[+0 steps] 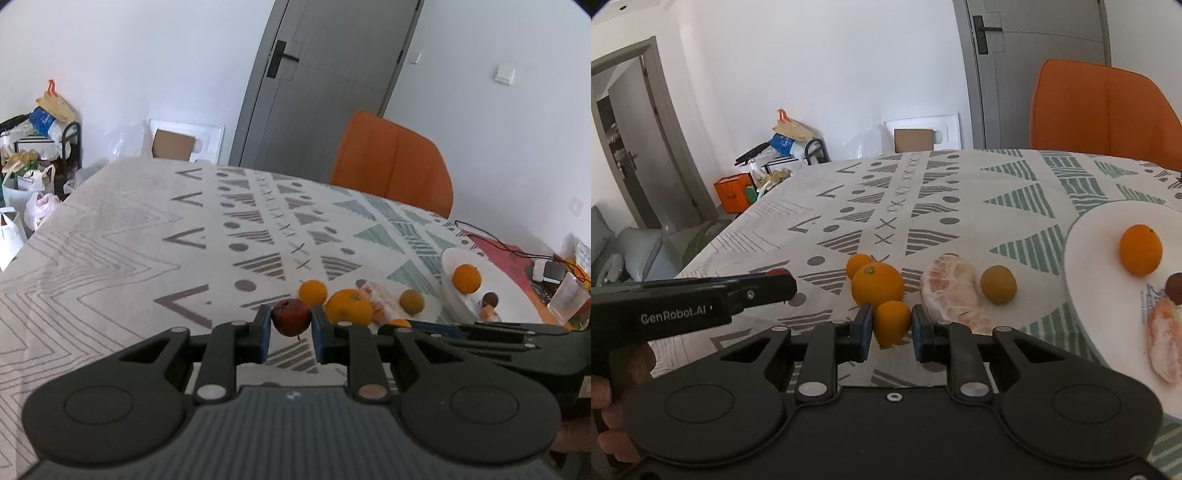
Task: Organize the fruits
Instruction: 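Lift and carry the red fruit and tangerine over the white plate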
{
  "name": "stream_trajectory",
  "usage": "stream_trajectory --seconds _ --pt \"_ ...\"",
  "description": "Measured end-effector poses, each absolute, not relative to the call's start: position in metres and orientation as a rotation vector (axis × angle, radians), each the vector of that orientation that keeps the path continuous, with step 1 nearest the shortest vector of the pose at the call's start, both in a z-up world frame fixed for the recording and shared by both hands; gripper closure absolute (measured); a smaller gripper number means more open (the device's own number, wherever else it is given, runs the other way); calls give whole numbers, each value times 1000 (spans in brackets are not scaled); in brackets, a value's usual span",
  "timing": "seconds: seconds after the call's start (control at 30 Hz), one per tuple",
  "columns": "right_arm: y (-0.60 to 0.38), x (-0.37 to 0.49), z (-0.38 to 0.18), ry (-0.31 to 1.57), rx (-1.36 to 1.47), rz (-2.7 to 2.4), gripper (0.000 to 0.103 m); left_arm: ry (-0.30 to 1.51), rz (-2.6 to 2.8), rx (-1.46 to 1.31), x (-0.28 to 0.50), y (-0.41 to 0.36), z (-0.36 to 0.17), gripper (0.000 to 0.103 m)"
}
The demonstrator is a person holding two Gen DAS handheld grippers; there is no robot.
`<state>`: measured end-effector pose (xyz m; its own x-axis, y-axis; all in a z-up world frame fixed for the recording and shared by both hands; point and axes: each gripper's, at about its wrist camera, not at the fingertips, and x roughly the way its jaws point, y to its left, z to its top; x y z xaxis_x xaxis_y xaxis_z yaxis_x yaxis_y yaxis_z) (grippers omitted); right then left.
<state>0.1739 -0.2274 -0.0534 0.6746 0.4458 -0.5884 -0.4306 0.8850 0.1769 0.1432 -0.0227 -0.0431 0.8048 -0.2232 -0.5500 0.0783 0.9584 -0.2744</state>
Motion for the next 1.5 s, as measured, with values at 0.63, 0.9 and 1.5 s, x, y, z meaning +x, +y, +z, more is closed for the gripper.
stream_trajectory --seconds 0.63,0.9,1.5 --pt "-282 156 -30 557 88 397 83 590 -243 -177 145 -75 -24 82" --pt "-320 152 -31 538 138 356 83 571 -290 -128 146 -110 -15 82" --pt "-389 156 -44 516 227 292 83 593 -327 -47 168 -173 -22 82"
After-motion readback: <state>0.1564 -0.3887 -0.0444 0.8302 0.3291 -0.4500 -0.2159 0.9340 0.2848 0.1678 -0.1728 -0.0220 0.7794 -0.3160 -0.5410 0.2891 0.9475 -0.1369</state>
